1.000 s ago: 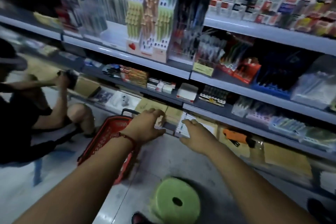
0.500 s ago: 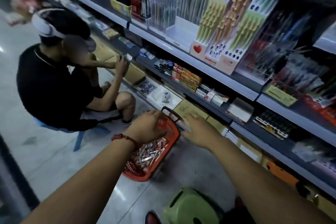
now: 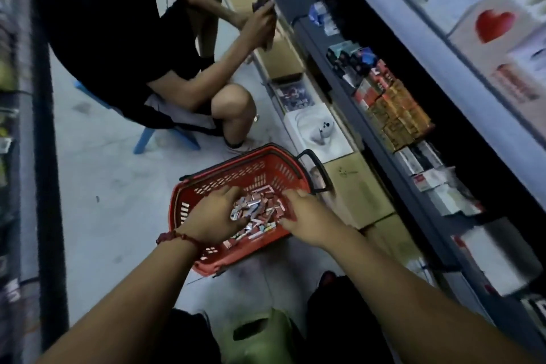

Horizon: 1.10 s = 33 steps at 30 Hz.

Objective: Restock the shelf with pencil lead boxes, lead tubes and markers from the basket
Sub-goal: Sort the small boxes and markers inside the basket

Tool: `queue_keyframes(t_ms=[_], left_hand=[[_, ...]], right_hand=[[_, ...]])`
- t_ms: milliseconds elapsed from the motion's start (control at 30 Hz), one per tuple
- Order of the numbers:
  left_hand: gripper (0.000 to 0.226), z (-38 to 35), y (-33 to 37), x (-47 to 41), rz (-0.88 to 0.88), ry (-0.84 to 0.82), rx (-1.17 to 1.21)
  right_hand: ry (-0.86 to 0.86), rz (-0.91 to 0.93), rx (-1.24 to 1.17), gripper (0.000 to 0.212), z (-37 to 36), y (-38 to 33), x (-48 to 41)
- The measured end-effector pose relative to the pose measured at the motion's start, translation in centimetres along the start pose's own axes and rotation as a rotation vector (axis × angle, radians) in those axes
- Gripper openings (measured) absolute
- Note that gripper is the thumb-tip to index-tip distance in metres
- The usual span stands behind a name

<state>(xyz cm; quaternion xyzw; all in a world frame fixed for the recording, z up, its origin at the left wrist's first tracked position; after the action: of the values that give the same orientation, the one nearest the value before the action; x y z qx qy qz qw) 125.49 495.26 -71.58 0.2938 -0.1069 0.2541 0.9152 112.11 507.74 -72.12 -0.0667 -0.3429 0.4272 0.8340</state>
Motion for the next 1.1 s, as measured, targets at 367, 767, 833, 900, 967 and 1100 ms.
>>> queue_keyframes(t_ms=[367, 767, 833, 900, 967, 1100], left_hand=[[0.060, -19.9, -17.2, -6.8, 0.127, 0.003, -0.093], [0.056, -20.6, -13.4, 4.0, 0.103, 0.213, -0.146], [0.055, -19.7, -12.6, 5.6, 0.107, 0.245, -0.146], [0.055, -19.2, -11.8, 6.6, 0.094, 0.244, -0.168], [0.056, -19.0, -11.5, 6.5, 0.080, 0.228, -0.202], [0.057, -18.2, -12.8, 3.8, 0.084, 0.236, -0.190]], right_hand=[[0.002, 0.130, 0.018, 0.068, -23.8, 5.8, -16.4], [0.186, 0.227, 0.073, 0.053, -24.9, 3.5, -6.0], [0.201, 0.235, 0.095, 0.052, -24.7, 3.4, -4.2], [0.192, 0.248, 0.114, 0.054, -24.5, 3.0, -3.1], [0.186, 0.256, 0.126, 0.053, -24.1, 2.8, -3.3], [0.178, 0.236, 0.134, 0.053, -23.0, 2.9, -6.1]])
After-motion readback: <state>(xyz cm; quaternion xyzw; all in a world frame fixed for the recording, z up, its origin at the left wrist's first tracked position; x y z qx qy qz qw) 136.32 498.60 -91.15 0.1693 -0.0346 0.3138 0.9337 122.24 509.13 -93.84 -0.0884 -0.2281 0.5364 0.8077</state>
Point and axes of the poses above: each hand's wrist, its own x-axis away from the middle knuckle, its own z-axis out of the back of the hand, y = z × x, the point moved 9 cm from there along -x, towards the middle knuckle, and after that the axes turned 4 degrees about -z, right-handed, at the moved point
